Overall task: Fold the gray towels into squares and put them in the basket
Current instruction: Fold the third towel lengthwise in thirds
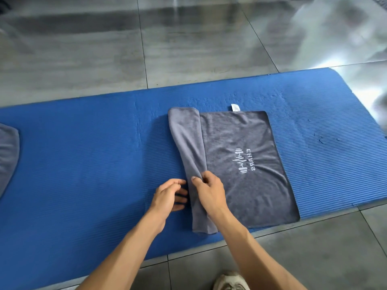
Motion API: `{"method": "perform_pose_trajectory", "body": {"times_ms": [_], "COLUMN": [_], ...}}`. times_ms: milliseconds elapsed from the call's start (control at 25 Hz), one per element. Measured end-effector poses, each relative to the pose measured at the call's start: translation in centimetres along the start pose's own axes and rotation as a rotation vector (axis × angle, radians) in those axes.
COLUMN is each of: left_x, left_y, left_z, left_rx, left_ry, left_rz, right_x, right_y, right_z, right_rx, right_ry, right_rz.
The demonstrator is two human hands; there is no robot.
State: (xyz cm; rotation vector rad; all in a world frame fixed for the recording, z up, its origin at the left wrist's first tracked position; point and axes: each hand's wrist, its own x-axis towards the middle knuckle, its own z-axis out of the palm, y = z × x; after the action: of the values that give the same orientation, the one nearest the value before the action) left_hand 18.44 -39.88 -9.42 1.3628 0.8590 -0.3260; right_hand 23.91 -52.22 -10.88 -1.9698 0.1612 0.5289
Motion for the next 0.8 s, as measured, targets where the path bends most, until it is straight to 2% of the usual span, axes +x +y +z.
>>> {"method": "perform_pose_trajectory", "body": {"times_ms": [120, 280, 480, 600, 680, 800], "left_x": [0.0, 0.1, 0.2, 0.1, -0.1, 0.1], "left_y": [-0.1, -0.6, -1.4, -1.9, -1.9, -1.6], "left_z": [0.9, 2.2, 3.7, 5.6, 7.4, 9.7], "left_rx": [0.101, 0.187, 0.301, 0.364, 0.306, 0.158], "left_ry": [0.01, -0.027, -0.012, -0.058, -0.054, 0.034], "left_rz": [0.011, 0.003, -0.009, -0.037, -0.058, -0.124], "right_x": [-0.1, 0.8, 1.0, 0.5, 0.1, -0.3], "right_y": [1.4, 3.6, 5.3, 5.3, 5.5, 5.7], "right_z": [-2.6, -6.7, -10.1, -10.2, -9.9, -9.5], "right_rx": [0.281, 0.418, 0.082, -0.182, -0.341, -0.25], "right_ry": [0.027, 0.094, 0.21, 0.182, 0.2, 0.196], "right_rz": [0.083, 0.209, 0.267, 0.218, 0.171, 0.191]}}
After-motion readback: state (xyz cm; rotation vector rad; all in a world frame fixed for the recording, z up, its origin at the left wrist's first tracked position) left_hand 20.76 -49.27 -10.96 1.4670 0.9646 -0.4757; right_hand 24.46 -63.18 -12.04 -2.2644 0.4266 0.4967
